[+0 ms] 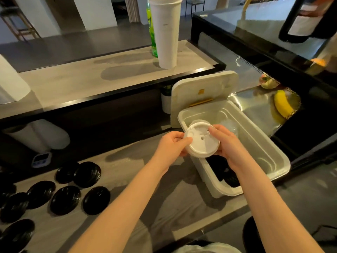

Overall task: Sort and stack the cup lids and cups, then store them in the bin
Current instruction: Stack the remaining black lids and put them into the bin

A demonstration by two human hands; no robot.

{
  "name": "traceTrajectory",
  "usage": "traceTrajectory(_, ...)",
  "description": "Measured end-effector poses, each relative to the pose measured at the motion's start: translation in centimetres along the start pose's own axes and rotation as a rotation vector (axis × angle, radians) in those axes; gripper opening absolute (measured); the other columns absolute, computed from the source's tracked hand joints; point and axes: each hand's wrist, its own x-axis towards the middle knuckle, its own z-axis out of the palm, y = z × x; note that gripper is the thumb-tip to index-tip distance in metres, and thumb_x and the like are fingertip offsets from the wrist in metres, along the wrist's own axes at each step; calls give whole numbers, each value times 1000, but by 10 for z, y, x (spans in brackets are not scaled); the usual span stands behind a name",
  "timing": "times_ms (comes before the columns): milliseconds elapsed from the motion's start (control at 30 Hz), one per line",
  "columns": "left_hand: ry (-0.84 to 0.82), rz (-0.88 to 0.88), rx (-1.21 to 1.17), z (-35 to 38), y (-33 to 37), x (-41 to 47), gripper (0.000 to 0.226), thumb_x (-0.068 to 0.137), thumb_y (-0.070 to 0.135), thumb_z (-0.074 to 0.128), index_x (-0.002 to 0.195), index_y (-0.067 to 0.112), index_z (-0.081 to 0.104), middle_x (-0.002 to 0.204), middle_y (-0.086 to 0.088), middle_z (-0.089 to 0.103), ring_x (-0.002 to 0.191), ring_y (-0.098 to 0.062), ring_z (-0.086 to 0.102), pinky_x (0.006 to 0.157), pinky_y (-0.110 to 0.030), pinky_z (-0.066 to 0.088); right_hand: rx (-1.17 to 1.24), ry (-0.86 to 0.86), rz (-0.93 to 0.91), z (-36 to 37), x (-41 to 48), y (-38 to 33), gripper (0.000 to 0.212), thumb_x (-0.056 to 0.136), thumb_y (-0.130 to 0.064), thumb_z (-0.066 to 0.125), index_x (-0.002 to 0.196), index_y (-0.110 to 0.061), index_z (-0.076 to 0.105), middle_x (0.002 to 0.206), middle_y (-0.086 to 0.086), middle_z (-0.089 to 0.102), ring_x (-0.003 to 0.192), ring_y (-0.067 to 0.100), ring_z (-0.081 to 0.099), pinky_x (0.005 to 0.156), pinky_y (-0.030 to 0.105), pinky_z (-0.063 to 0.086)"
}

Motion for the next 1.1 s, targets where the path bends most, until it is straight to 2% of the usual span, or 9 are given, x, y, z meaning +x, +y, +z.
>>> traceTrajectory(100, 47, -24, -18, 24, 14, 20, 22, 88, 20, 61, 107, 10, 64, 87, -3, 67, 75, -12, 64, 67, -25, 56, -120, 56, -34, -22, 19, -12, 17, 95, -29, 51, 105, -18, 60, 89, -4, 63, 78, 9, 61, 63, 21, 48)
traceTrajectory(200, 106, -57, -12, 39, 25, 34, 11, 88, 20, 60, 89, 13, 67, 87, -6, 68, 81, -17, 66, 72, -28, 57, -291, 39, -89, -42, 36, -14, 27, 93, -31, 54, 117, -21, 59, 104, -4, 63, 97, 15, 61, 81, 30, 51)
traceTrajectory(333, 155, -102, 55, 46, 39, 49, 16, 87, 21, 61, 77, 11, 66, 86, -10, 69, 83, -22, 68, 73, -31, 59, -630, -158, -208, -63, 51, -19, 77, 76, -36, 75, 142, -28, 35, 142, -5, 41, 128, 17, 42, 105, 35, 37)
traceTrajectory(433, 114, -99, 91, 49, 47, 55, 21, 86, 19, 61, 85, -1, 68, 83, -14, 67, 76, -23, 66, 76, -36, 59, -856, -229, -339, -63, 60, -24, 98, 70, -35, 81, 148, -29, 21, 148, -8, 28, 133, 11, 31, 103, 24, 31)
traceTrajectory(633, 138, -94, 147, 45, 50, 69, 22, 86, 21, 63, 82, 0, 68, 75, -14, 67, 71, -24, 67, 73, -34, 57, -1211, -369, -469, -57, 95, -33, 104, 66, -45, 78, 149, -23, 20, 147, 0, 31, 134, 22, 32, 108, 41, 35)
traceTrajectory(767, 195, -66, 160, 38, 40, 79, 28, 87, 29, 62, 101, 5, 67, 92, -9, 70, 86, -21, 68, 79, -35, 57, -1176, -386, -419, -55, 116, -33, 100, 64, -40, 80, 145, -22, 25, 144, 0, 35, 131, 22, 35, 105, 42, 38)
traceTrajectory(867, 327, 107, 483, 25, 27, 85, 35, 88, 31, 59, 119, 14, 57, 105, 3, 59, 96, -14, 57, 78, -26, 45, -1084, -262, -386, -50, 131, -23, 98, 62, -41, 79, 141, -22, 26, 141, 1, 35, 129, 24, 36, 101, 43, 41)
traceTrajectory(1000, 163, 179, 786, 9, 1, 93, 55, 90, 34, 57, 138, 11, 43, 136, -4, 46, 122, -20, 47, 96, -27, 40, -1188, -219, -391, -37, 136, -11, 94, 68, -41, 77, 140, -15, 22, 143, 5, 25, 118, 25, 45, 89, 34, 43)
traceTrajectory(1100, 105, 200, 863, 4, -10, 95, 63, 90, 36, 57, 144, 12, 35, 148, -2, 33, 132, -22, 37, 108, -33, 34, -1357, -259, -371, -28, 140, -4, 83, 71, -44, 73, 132, -13, 27, 134, 8, 32, 109, 29, 51, 73, 31, 39)
